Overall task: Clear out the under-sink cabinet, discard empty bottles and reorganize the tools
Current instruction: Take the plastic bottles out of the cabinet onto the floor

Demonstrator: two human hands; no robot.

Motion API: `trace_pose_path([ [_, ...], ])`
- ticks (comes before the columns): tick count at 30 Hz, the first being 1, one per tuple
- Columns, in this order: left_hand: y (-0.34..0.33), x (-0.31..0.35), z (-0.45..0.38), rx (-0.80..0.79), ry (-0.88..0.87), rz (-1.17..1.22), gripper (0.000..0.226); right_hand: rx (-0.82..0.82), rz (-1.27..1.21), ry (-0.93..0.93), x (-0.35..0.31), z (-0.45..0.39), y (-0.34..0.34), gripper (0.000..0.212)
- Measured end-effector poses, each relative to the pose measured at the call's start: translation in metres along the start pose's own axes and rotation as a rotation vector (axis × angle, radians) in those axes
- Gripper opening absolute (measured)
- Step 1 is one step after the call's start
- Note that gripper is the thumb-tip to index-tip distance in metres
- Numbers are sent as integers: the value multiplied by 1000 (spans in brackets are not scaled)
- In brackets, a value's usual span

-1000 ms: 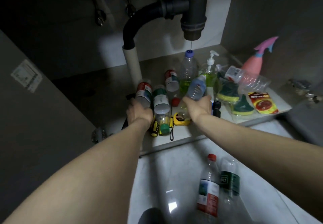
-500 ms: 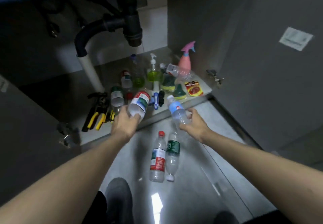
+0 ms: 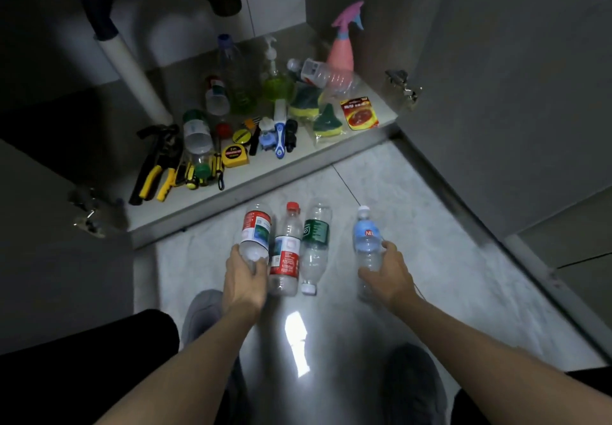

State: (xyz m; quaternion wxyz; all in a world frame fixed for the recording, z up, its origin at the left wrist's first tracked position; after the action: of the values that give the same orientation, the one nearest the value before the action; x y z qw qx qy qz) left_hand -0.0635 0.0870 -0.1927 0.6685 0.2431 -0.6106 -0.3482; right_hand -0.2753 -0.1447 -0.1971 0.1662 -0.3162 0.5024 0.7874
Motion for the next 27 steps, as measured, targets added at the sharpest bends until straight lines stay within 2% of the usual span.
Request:
trace_pose_path([
  [5,-16,-19,4,9,79,15,56,-23,-15,17,1,1,-20,51],
  [8,-25,-23,2,-7,57,-31,65,-52,14,36,1,-3,-31,54],
  [14,-39,-24,3,-149,37,-152,70,-214,140,79,-4,1,-49,46],
  [20,-30,-19,2,-239,79,-269,33,-242,186,70,-16,1,-48,39],
  [24,-13,-1,-13,-185,68,-214,34,-210,221,66,-36,-10,-43,36],
  [27,5,25,-39,-126,74,-169,50,-176,184,85,-68,-27,-38,42],
])
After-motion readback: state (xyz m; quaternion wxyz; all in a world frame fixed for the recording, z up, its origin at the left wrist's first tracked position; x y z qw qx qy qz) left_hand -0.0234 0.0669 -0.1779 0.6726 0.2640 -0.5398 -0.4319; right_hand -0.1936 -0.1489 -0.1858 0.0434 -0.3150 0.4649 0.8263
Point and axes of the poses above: each hand's wrist, its own z-axis away from the middle knuckle, its own y-axis out of the back of the hand, x = y × z, the point moved 7 cm from there along -z, towards the middle knuckle, and after that the axes turned 14 degrees about x, right-handed, at the moved point
